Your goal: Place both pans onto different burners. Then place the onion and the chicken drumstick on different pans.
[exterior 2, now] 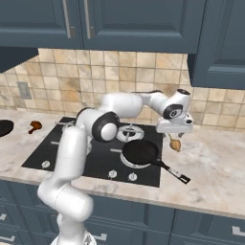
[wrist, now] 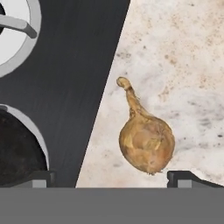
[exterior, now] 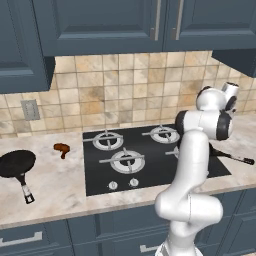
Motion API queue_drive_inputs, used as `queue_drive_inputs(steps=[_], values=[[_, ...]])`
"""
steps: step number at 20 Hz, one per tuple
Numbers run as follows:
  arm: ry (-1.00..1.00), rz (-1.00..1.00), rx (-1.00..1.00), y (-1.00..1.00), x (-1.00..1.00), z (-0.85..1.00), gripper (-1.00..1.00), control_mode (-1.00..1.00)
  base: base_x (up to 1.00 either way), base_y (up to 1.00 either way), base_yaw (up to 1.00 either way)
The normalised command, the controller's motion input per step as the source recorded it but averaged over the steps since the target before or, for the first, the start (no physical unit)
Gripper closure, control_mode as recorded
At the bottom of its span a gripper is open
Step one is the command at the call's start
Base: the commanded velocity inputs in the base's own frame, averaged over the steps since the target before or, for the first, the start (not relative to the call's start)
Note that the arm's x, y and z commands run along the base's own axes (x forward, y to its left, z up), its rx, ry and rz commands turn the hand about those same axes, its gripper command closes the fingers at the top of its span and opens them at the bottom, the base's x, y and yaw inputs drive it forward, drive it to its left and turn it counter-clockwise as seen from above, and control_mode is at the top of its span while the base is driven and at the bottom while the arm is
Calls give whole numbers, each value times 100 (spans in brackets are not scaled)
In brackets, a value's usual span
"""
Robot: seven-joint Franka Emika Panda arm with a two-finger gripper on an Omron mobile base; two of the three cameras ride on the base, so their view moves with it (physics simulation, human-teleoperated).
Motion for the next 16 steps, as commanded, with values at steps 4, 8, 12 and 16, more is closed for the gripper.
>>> queue_drive_inputs(steps=[4, 8, 12, 16], values=[[-1, 0, -3, -1, 28, -28, -100, -100, 0, 0, 0], [-1, 0, -2, -8, 9, -14, -100, -100, 0, 0, 0], [0, 0, 0, -17, 0, -4, -100, -100, 0, 0, 0], [0, 0, 0, -9, 0, -1, -100, -100, 0, 0, 0]])
